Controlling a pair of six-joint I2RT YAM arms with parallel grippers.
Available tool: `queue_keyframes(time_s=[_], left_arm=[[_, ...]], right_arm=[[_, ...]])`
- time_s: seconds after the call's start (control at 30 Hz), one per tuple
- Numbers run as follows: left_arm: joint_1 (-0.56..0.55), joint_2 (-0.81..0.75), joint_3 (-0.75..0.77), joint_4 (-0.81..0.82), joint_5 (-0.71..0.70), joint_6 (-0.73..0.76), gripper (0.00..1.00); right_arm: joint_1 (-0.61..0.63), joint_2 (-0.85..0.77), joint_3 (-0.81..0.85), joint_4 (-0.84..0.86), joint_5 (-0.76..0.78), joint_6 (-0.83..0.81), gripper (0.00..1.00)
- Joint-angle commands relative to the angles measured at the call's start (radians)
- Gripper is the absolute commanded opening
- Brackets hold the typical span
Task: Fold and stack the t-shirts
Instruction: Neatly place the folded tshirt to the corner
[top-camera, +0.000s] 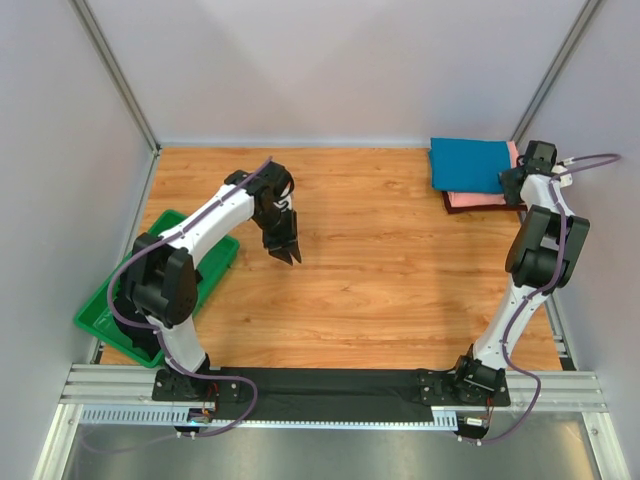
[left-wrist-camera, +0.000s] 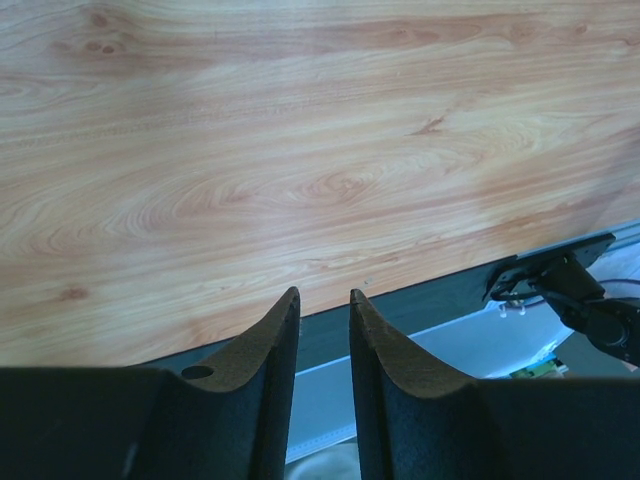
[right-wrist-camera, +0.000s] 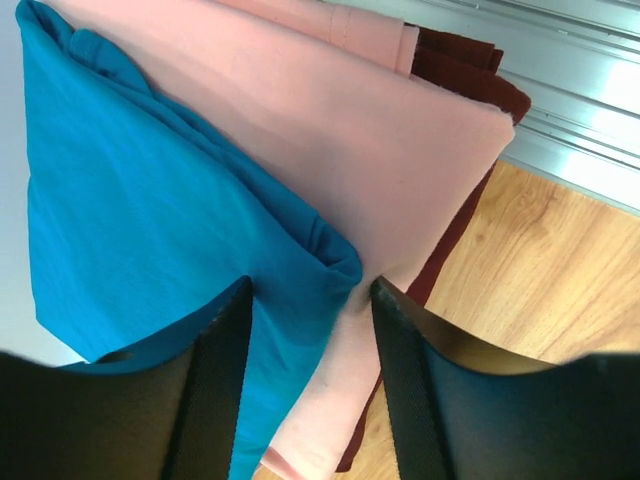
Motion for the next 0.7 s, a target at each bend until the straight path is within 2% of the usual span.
queue_keyframes(time_s=[0.0, 0.07, 0.17, 0.23, 0.37, 0.67], left_arm=[[-0.003, 0.006, 0.05, -0.017, -0.003, 0.027, 0.34], [-0.003, 0.012, 0.053, -0.014, 0.001, 0.027, 0.34], [-0.003, 0.02, 0.059, -0.012, 0.009, 0.027, 0.33], [-0.003, 0.023, 0.063, -0.014, 0.009, 0.031, 0.33], [-0.003, 0.027, 0.07, -0.017, 0.007, 0.033, 0.34], [-0.003, 0.035, 0.06, -0.009, 0.013, 0.03, 0.33]], right_arm=[[-0.014, -0.055, 0.019, 0.021, 0.04, 0.012, 0.54], [-0.014, -0.071, 0.03, -0.007, 0.045, 0.019, 0.59], [-0.014, -0.087, 0.024, -0.037, 0.062, 0.026, 0.61], [-0.016, -0.095, 0.018, -0.028, 0.057, 0.025, 0.59], [-0.027, -0.089, 0.039, -0.024, 0.025, 0.031, 0.47], [-0.027, -0.052, 0.059, -0.05, 0.017, 0.066, 0.47]])
